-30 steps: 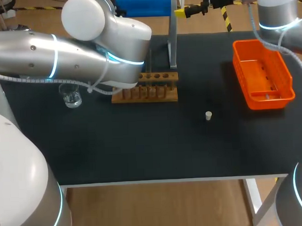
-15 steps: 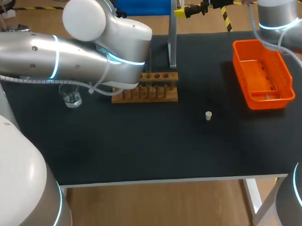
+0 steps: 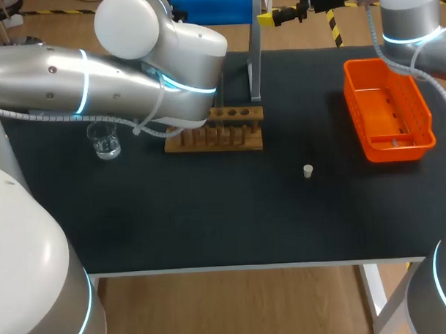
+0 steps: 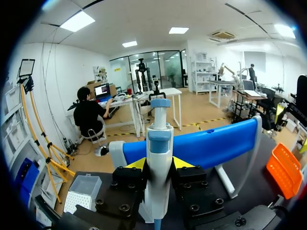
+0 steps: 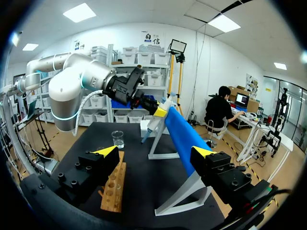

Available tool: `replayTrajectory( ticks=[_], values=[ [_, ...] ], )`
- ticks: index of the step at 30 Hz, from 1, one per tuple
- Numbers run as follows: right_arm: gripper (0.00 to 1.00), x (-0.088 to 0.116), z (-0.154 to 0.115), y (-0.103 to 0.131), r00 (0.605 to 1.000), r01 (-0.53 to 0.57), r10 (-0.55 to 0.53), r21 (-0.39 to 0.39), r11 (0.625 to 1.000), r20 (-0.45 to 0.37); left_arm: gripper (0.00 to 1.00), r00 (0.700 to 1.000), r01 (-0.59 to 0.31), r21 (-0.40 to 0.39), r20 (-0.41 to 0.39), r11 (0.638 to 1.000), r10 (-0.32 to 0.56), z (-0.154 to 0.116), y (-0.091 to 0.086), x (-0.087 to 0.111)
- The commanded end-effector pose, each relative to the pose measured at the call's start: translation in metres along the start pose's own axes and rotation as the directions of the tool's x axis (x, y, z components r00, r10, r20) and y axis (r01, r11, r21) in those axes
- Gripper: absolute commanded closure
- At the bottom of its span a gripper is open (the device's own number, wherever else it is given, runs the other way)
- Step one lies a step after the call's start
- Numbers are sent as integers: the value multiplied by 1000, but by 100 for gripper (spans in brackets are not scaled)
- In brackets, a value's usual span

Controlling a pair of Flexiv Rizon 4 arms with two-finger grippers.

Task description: Invert the test tube, pick up the pipette, mount the tip to pipette, aspirate from beaker and dispense into the tube, eject the tip, return the pipette, and cap with the stopper.

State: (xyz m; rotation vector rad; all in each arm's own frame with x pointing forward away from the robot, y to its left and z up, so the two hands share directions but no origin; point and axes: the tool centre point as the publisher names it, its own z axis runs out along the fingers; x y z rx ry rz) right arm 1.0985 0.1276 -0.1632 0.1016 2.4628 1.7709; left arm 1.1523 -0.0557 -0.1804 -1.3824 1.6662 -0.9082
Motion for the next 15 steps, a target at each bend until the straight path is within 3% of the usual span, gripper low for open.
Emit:
replayTrajectory(
  ticks=[1,15],
  values=[
    [0,-1,-1,1,1000,0,0,3,1000,-5,100,1000,-9,-17,4,1000,9,2,-7,0],
    [0,-1,-1,1,1000,0,0,3,1000,-5,100,1000,-17,-40,16,999,18,11,-7,-1]
  ],
)
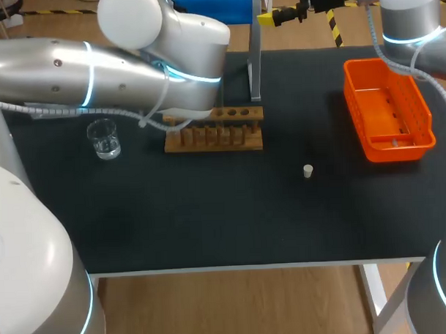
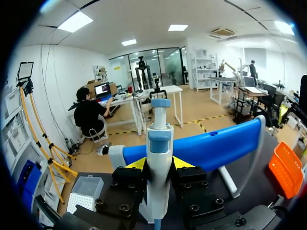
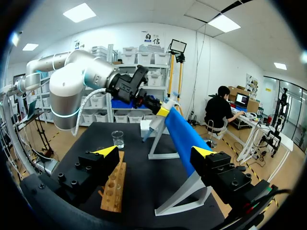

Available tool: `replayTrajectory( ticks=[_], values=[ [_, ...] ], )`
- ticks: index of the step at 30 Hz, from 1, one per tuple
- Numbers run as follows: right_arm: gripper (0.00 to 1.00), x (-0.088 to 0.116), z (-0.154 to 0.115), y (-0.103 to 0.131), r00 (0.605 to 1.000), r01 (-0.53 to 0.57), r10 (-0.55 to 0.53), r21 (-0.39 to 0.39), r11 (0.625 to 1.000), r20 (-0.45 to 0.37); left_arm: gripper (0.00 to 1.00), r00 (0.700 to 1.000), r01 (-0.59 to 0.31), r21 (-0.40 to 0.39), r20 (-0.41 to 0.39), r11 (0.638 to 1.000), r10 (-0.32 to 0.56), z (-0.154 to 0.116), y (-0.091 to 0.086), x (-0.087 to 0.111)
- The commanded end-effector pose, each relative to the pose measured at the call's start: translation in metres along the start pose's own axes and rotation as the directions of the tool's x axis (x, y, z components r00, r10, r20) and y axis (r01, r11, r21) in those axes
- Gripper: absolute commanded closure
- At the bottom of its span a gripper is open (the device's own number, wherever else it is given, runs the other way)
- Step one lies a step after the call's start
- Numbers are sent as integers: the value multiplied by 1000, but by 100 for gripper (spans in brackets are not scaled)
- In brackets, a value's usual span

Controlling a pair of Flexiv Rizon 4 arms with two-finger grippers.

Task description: Invert the test tube, pick up the pipette, mount the tip to pipette, aspirate from beaker and dispense into the tube, eject the tip, return the pipette, and cap with the stopper.

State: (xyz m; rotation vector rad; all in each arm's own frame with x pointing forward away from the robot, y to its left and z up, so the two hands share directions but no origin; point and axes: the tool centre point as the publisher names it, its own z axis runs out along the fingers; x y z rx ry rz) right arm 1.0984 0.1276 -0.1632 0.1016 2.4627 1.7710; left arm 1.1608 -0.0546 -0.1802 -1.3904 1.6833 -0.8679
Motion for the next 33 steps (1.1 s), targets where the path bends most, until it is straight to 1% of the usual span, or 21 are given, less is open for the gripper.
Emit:
replayTrajectory(
  ticks=[1,8,15,33],
  values=[
    [0,-1,-1,1,1000,0,0,3,1000,-5,100,1000,-3,-13,3,1000,3,3,-4,1],
    [0,-1,-1,1,1000,0,0,3,1000,-5,100,1000,-4,-21,5,1000,4,5,-2,1],
    [0,-1,-1,1,1000,0,0,3,1000,-5,100,1000,-3,-31,6,1000,3,6,4,2],
    [0,-1,-1,1,1000,0,0,3,1000,-5,100,1000,7,-50,-8,999,-7,11,13,8]
  ],
)
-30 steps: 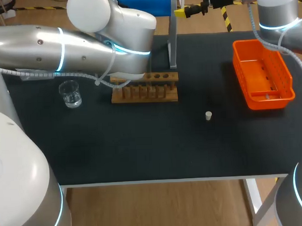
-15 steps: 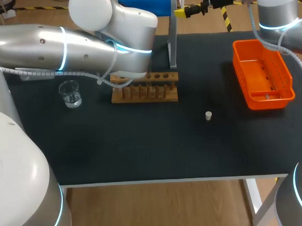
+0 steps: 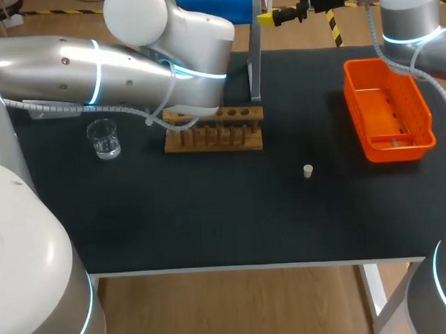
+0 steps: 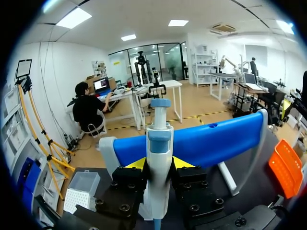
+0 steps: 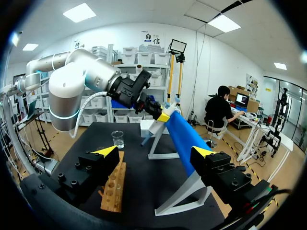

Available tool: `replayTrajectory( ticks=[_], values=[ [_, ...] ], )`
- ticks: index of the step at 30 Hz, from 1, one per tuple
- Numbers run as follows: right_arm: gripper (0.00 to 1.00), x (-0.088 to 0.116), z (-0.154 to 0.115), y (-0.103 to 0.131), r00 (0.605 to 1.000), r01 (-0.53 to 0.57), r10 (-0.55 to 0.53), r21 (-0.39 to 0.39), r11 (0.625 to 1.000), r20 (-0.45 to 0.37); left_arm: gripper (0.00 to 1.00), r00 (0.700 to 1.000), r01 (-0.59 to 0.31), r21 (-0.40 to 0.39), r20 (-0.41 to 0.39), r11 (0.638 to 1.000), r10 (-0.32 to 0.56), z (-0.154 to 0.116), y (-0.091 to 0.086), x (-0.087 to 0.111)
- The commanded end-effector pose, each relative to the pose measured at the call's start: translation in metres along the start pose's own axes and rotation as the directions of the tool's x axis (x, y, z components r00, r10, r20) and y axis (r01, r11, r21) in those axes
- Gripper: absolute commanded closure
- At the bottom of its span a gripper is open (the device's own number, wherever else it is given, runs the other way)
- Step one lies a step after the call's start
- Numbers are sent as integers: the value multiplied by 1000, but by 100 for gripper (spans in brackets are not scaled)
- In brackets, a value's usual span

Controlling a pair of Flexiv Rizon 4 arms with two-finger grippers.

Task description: Invert the test tube, pick up the pipette, mount the tip to pipette, aspirate from beaker and dispense into the tube, eject the tip, return the pipette, and cap with the stopper.

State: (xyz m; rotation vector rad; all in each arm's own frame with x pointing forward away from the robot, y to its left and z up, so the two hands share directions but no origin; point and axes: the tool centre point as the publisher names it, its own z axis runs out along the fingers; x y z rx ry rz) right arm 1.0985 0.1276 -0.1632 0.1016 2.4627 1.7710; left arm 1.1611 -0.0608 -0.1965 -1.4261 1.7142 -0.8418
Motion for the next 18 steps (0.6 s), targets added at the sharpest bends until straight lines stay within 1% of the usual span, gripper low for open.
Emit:
replayTrajectory(
  ticks=[1,8,9,10,11,13,15,16,18],
  values=[
    [0,-1,-1,1,1000,0,0,3,1000,-5,100,1000,2,-5,-3,1000,-2,3,1,0],
    [0,-1,-1,1,1000,0,0,3,1000,-5,100,1000,16,-20,5,1000,-16,5,7,-1],
    [0,-1,-1,1,1000,0,0,3,1000,-5,82,1000,19,-23,7,1000,-18,5,7,-1],
    [0,-1,-1,1,1000,0,0,3,1000,-5,80,1000,20,-23,7,1000,-20,4,8,-1],
    [0,-1,-1,1,1000,0,0,3,1000,-5,86,1000,22,-24,8,999,-22,4,8,-1],
    [0,-1,-1,1,1000,0,0,3,1000,-5,84,1000,24,-26,8,999,-23,5,9,-2],
    [0,-1,-1,1,1000,0,0,3,1000,-5,69,1000,25,-27,8,999,-25,5,9,-2],
    [0,-1,-1,1,1000,0,0,3,1000,-5,66,1000,25,-28,8,999,-25,5,9,-1],
    [0,-1,-1,1,1000,0,0,3,1000,-5,55,1000,26,-29,8,999,-26,4,10,-1]
  ],
)
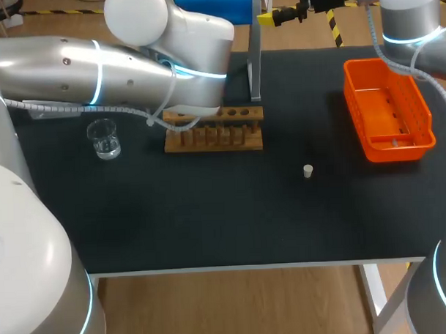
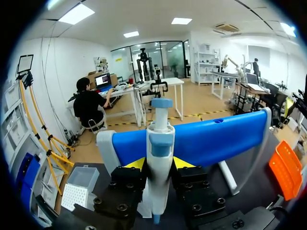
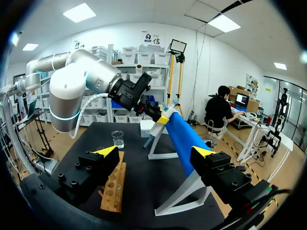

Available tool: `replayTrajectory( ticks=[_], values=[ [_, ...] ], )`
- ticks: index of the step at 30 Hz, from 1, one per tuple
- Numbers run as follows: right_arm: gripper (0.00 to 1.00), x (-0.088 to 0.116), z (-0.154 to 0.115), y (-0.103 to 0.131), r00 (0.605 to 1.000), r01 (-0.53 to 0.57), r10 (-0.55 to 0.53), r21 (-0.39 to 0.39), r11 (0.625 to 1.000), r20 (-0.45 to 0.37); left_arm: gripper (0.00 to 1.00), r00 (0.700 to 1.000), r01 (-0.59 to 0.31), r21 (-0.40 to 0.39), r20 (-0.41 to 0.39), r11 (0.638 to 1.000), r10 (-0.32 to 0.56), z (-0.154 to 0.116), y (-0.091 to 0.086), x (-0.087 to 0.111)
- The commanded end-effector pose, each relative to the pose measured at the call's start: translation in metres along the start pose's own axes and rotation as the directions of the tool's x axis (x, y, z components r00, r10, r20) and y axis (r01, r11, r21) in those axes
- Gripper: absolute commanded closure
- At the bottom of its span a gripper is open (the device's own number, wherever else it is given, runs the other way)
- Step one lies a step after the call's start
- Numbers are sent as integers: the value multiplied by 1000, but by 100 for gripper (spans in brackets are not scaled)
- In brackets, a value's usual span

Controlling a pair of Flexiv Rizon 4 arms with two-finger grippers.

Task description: Invert the test tube, pick up the pipette, mount the tip to pipette, aspirate from beaker and dispense into the tube, eject the tip, return the pipette, and cap with the stopper.

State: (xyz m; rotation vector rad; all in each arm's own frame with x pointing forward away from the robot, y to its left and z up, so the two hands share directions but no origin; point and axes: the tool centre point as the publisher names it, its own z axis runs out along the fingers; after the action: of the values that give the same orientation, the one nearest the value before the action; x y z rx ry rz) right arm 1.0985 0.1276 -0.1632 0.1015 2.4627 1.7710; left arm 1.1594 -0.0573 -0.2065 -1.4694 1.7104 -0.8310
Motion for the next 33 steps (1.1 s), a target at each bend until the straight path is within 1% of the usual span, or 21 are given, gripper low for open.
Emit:
replayTrajectory(
  ticks=[1,2,3,4,14,20,23,25,26,28,30,31,33],
  values=[
    [0,-1,-1,1,1000,0,0,3,1000,-5,50,1000,1,-7,-3,1000,-1,1,0,1],
    [0,-1,-1,1,1000,0,0,3,1000,-5,34,1000,2,-10,-5,1000,-2,1,0,2],
    [0,-1,-1,1,1000,0,0,3,1000,-5,10,1000,3,-11,-4,1000,-4,1,0,2],
    [0,-1,-1,1,1000,0,0,3,1000,-5,0,1000,5,-12,-4,1000,-5,1,1,2],
    [0,-1,-1,1,1000,0,0,3,1000,-5,0,1000,10,-3,-8,1000,-10,-4,-1,2],
    [0,-1,-1,1,1000,0,0,3,1000,-5,0,1000,2,18,-23,1000,-1,-15,-9,1],
    [0,-1,-1,1,1000,0,0,3,1000,-5,0,1000,2,28,-27,1000,-1,-25,-11,0],
    [0,-1,-1,1,1000,0,0,3,1000,-5,0,997,21,41,-78,999,-18,-34,-12,2],
    [0,-1,-1,1,1000,0,0,3,1000,-5,0,996,17,41,-89,999,-13,-39,-12,3],
    [0,-1,-1,1,1000,0,0,3,1000,-5,0,988,40,56,-152,998,-31,-50,-10,5],
    [0,-1,-1,1,1000,0,0,3,1000,-5,0,980,25,72,-197,997,-10,-62,-8,8],
    [0,-1,-1,1,1000,0,0,3,1000,-5,0,971,37,90,-239,995,-15,-69,-8,10],
    [0,-1,-1,1,1000,0,0,3,1000,-5,0,954,15,118,-297,993,21,-83,-9,12]
  ],
)
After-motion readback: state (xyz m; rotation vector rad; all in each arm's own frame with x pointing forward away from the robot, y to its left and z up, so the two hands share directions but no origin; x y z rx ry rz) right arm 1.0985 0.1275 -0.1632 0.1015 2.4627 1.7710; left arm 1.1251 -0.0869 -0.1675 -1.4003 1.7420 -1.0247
